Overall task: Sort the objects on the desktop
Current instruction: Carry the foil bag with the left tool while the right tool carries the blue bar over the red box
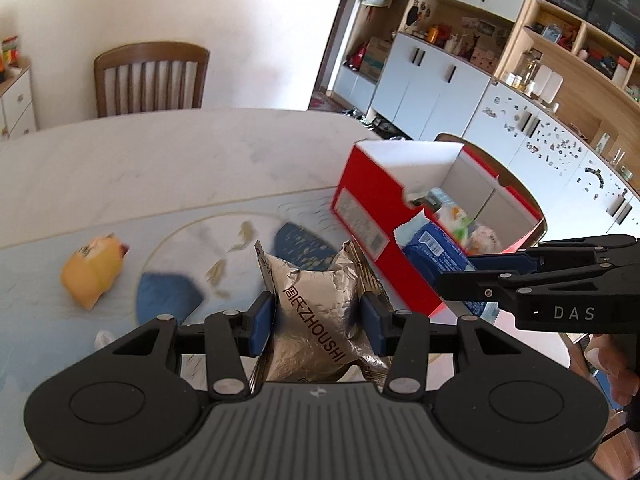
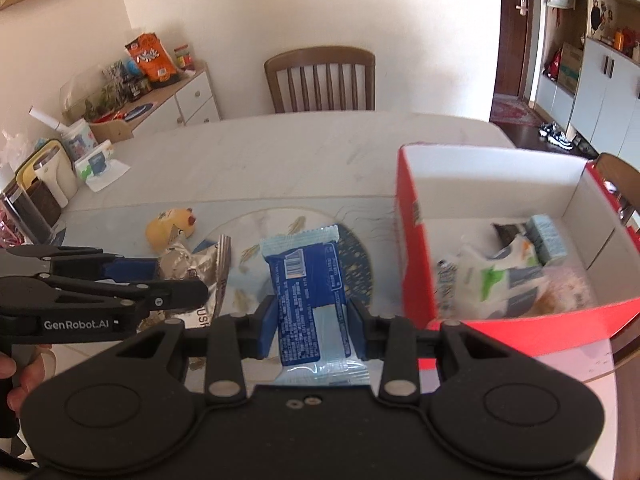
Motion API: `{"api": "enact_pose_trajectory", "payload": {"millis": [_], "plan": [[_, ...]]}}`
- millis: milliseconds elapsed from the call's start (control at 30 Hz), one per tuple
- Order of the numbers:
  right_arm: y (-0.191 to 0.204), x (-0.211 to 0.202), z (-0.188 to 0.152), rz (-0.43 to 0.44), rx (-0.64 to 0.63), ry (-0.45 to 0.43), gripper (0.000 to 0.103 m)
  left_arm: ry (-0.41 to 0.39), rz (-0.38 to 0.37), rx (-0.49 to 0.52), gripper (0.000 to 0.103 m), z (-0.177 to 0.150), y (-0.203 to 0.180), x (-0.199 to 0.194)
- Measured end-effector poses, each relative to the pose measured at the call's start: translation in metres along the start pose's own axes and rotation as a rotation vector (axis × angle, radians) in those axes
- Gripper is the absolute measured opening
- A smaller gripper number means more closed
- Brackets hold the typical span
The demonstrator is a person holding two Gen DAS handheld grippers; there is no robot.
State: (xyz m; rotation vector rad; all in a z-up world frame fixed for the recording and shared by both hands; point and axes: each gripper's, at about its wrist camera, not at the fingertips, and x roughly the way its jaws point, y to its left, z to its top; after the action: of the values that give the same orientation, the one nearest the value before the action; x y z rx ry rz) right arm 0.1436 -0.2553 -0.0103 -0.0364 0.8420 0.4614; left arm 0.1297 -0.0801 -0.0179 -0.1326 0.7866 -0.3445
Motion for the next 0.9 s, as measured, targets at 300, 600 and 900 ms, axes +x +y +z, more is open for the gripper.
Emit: {"api": "enact_pose_trajectory", "payload": {"millis": [300,600,900], "plan": [[-0.046,-0.019,0.015,-0.007,0.01,-0.07,0.036,-0.055,-0.013,0.052,0.046,0.033,-0.045,0.015],[-0.105,-0.029,0.023,-0.055,0.052,-0.089,0.036,-0.041,-0.042,0.095,0.046,0.061,-0.091,0.046],[-0.151,-0.03,0.024,-0.095,0.082,-0.097,0.036,-0.002,-0.06,0.15,0.046,0.086,-0.13,0.087]]}}
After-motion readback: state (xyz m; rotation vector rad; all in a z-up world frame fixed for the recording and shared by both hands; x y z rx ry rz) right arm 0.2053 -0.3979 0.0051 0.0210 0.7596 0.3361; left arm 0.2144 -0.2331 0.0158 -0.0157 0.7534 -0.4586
